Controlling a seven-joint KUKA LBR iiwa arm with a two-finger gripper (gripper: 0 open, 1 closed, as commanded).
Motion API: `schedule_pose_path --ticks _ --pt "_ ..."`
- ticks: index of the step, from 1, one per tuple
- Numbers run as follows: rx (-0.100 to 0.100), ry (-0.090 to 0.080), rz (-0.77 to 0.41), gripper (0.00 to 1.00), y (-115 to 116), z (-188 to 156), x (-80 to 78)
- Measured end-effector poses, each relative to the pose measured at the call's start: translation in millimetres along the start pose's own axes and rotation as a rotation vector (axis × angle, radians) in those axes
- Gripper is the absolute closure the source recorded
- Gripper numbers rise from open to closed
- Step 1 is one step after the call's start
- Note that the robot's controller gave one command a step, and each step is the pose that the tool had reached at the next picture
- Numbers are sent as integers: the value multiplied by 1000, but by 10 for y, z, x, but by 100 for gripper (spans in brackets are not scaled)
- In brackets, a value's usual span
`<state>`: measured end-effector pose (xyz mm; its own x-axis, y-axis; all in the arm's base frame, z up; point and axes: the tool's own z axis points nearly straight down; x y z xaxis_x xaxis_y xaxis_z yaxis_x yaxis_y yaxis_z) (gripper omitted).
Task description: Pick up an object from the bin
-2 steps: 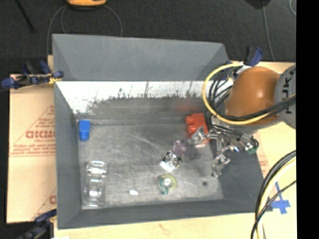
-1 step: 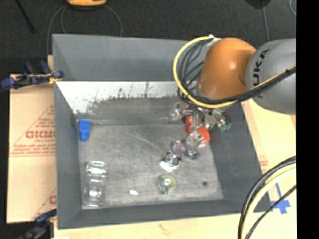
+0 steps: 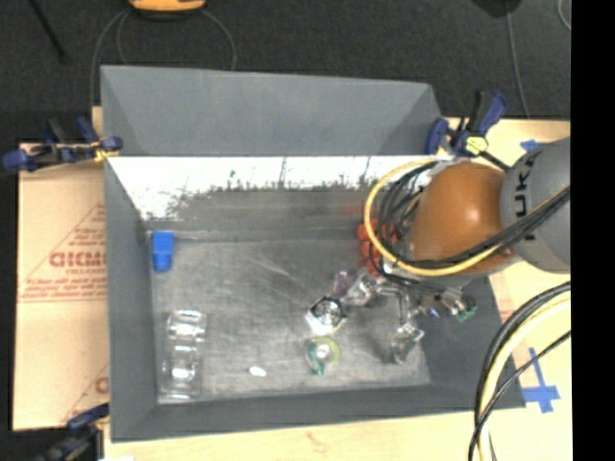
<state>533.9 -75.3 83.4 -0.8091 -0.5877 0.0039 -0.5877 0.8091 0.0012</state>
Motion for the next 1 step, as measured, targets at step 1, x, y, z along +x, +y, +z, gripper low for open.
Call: schedule_pose_path --ticks 1 --pt "9 -14 -81 0 579 98 -286"
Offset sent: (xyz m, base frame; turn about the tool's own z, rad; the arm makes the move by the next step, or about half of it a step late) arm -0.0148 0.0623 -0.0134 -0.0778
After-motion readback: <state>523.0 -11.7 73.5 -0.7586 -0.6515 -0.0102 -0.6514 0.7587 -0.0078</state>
